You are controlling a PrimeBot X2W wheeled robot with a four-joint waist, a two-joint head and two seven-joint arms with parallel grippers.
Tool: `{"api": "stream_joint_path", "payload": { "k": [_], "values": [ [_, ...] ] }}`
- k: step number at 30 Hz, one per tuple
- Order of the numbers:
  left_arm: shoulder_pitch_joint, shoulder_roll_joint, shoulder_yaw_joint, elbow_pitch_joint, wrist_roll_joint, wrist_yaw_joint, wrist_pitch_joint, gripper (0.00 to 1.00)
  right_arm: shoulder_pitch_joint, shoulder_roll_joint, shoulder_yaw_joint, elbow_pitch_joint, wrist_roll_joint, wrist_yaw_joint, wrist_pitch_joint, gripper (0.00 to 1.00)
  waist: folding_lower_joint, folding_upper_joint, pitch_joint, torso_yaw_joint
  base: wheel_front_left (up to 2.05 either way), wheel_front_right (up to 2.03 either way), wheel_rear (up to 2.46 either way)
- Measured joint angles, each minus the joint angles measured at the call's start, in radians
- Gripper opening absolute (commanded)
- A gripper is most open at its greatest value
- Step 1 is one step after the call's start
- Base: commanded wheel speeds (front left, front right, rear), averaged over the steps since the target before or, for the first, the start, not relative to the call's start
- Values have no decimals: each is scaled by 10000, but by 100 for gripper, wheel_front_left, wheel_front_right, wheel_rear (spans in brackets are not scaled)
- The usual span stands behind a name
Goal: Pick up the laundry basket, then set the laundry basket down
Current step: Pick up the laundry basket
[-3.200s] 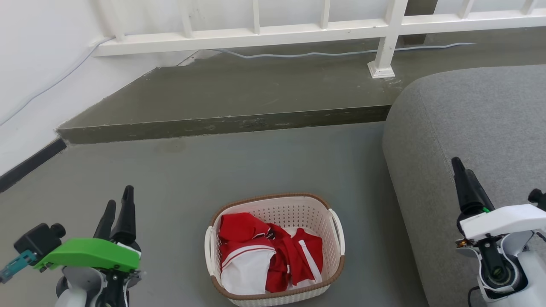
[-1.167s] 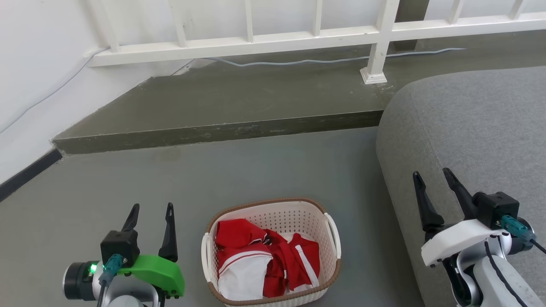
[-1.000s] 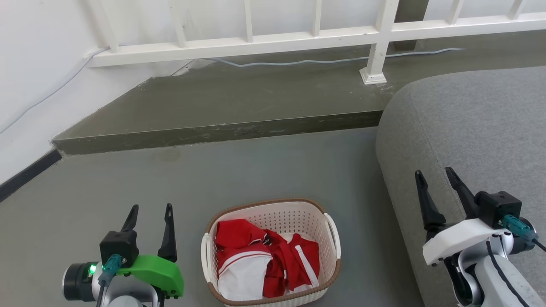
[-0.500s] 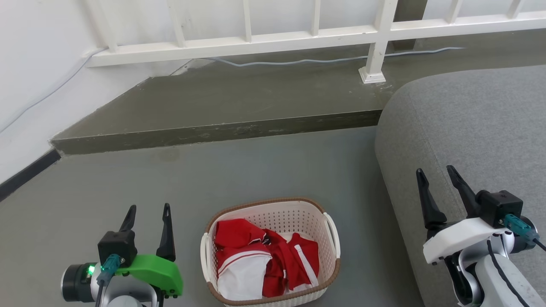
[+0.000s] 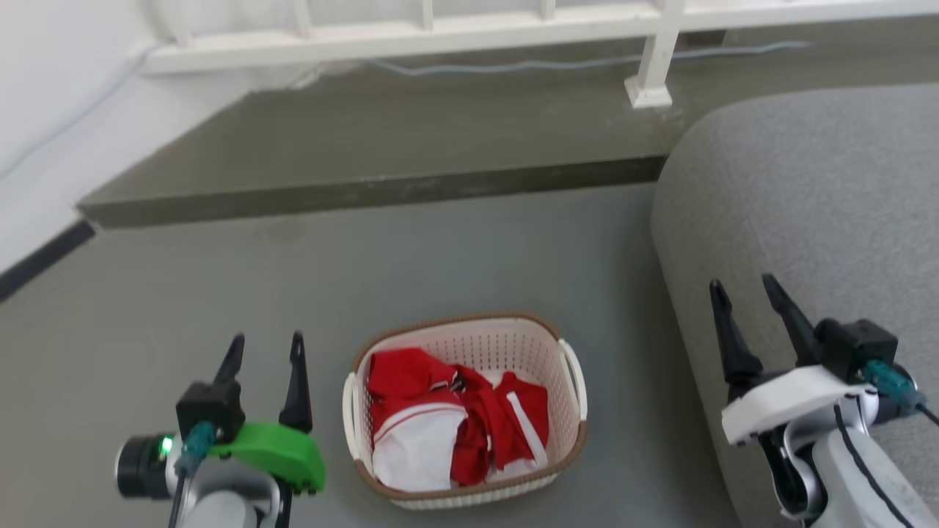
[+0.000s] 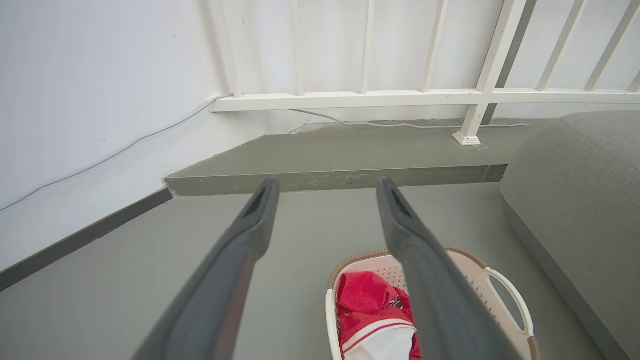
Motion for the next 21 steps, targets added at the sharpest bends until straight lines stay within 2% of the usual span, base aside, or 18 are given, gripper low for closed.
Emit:
{"api": "stream_joint_path", "payload": {
  "k": [15, 21],
  "values": [
    [-1494, -115, -90, -44, 90, 0, 259, 100, -1324, 113, -169, 82, 0, 148, -2, 100, 0, 0, 2011, 21, 0, 0, 0],
    [-2221, -178, -105, 192, 65, -2, 360, 100, -1979, 119, -150, 278, -4, 320, -2, 100, 0, 0, 2854, 30, 0, 0, 0]
  ]
}}
